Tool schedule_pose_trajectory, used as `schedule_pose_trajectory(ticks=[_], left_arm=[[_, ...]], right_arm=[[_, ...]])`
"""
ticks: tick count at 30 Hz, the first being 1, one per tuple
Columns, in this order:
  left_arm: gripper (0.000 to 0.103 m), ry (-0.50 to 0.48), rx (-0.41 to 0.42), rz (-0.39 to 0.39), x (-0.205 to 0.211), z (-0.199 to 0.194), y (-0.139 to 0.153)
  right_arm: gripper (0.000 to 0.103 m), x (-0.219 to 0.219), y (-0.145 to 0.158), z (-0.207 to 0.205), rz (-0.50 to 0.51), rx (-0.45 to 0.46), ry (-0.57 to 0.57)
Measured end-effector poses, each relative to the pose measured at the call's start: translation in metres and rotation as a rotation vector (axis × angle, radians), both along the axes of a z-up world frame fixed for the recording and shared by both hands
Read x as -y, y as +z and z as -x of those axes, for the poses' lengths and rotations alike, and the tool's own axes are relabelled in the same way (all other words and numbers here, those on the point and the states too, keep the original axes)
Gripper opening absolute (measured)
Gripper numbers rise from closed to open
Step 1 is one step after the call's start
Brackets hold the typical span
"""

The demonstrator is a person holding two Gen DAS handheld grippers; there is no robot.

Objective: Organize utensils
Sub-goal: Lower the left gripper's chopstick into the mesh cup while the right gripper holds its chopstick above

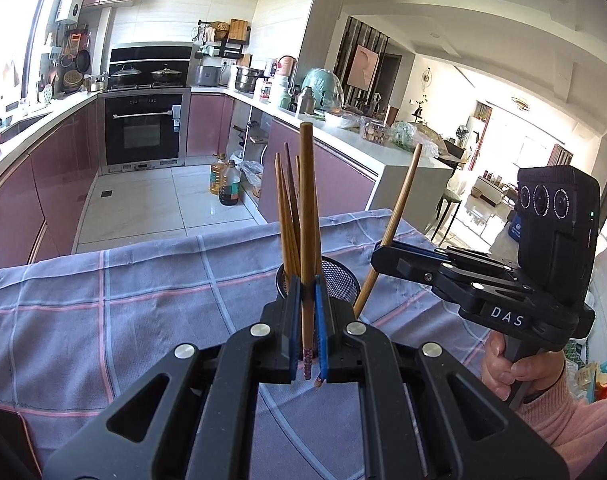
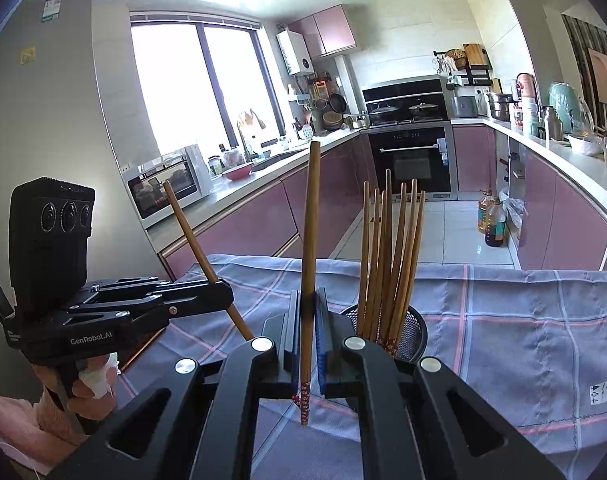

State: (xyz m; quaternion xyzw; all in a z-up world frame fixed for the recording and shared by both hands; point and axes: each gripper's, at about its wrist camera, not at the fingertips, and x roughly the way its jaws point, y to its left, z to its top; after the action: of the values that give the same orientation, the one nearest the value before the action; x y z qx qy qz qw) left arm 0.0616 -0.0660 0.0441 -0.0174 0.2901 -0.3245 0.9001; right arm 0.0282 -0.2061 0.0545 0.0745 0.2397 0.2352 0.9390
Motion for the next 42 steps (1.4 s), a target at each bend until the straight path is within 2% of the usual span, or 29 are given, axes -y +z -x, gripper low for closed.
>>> schedule_pose_trajectory(ticks=[28,42], left_arm=[[0.008,-0.032,0.086,0.013,0.009,0.016,0.040],[0.008,-0.022,0.105,0.036,0.014,0.011,0.048]], right_arm=[[0.006,0.005,0.025,-0.003,0.007,0.079,-0.005],[0.006,0.007,0.033,-0.009,0.017,0.102,-0.017]])
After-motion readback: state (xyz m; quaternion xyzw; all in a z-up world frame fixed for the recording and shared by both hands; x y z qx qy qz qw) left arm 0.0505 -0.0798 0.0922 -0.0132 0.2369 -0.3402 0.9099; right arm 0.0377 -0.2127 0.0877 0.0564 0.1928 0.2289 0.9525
